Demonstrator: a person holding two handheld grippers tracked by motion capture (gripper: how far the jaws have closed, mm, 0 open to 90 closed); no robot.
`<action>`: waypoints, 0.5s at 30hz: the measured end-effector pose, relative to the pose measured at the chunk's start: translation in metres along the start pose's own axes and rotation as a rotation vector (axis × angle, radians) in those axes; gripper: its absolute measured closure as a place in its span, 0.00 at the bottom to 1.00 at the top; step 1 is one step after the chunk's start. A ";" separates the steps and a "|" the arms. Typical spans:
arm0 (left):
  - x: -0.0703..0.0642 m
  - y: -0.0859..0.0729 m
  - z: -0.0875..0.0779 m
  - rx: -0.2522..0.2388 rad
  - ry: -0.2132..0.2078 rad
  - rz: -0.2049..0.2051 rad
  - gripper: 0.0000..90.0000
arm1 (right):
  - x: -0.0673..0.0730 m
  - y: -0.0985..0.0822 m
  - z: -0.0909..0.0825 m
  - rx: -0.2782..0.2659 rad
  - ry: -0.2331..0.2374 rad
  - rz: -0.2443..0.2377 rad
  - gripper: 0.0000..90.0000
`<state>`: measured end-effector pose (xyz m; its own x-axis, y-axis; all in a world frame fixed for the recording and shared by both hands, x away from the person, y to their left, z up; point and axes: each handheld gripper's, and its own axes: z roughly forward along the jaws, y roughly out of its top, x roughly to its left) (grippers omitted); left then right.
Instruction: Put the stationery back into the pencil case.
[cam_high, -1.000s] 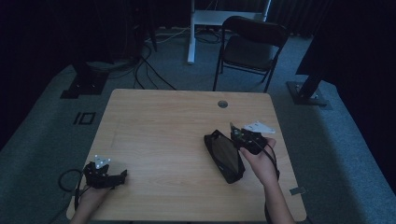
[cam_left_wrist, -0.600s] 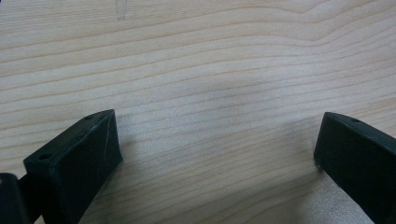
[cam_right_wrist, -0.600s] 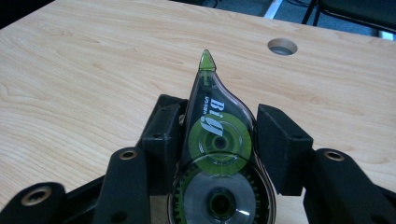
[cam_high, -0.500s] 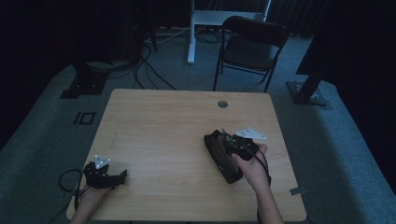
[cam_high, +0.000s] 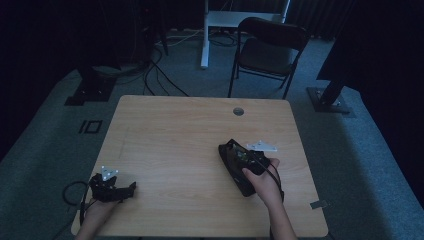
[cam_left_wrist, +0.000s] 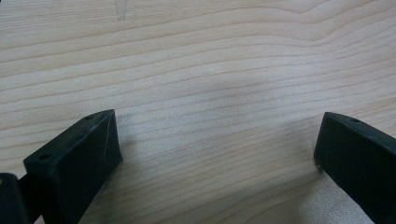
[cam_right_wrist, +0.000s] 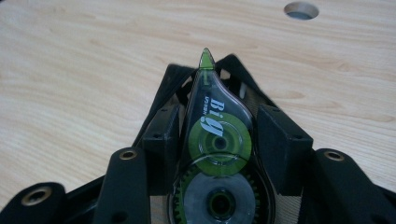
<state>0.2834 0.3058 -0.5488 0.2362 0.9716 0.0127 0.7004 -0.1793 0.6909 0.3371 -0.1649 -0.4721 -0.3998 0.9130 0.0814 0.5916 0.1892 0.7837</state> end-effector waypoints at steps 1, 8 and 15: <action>0.000 0.000 0.000 0.000 0.000 0.000 0.01 | 0.000 0.000 0.001 -0.001 -0.002 -0.004 0.56; 0.000 0.000 0.000 0.000 0.000 0.000 0.01 | 0.000 -0.005 0.009 0.041 0.000 0.022 0.56; 0.000 0.000 0.000 0.000 -0.001 0.000 0.01 | 0.001 -0.004 0.021 0.110 -0.009 0.012 0.56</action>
<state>0.2834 0.3059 -0.5487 0.2367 0.9715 0.0126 0.7005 -0.1796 0.6906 0.3496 -0.1574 -0.4882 -0.3865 0.9184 0.0841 0.6695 0.2167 0.7105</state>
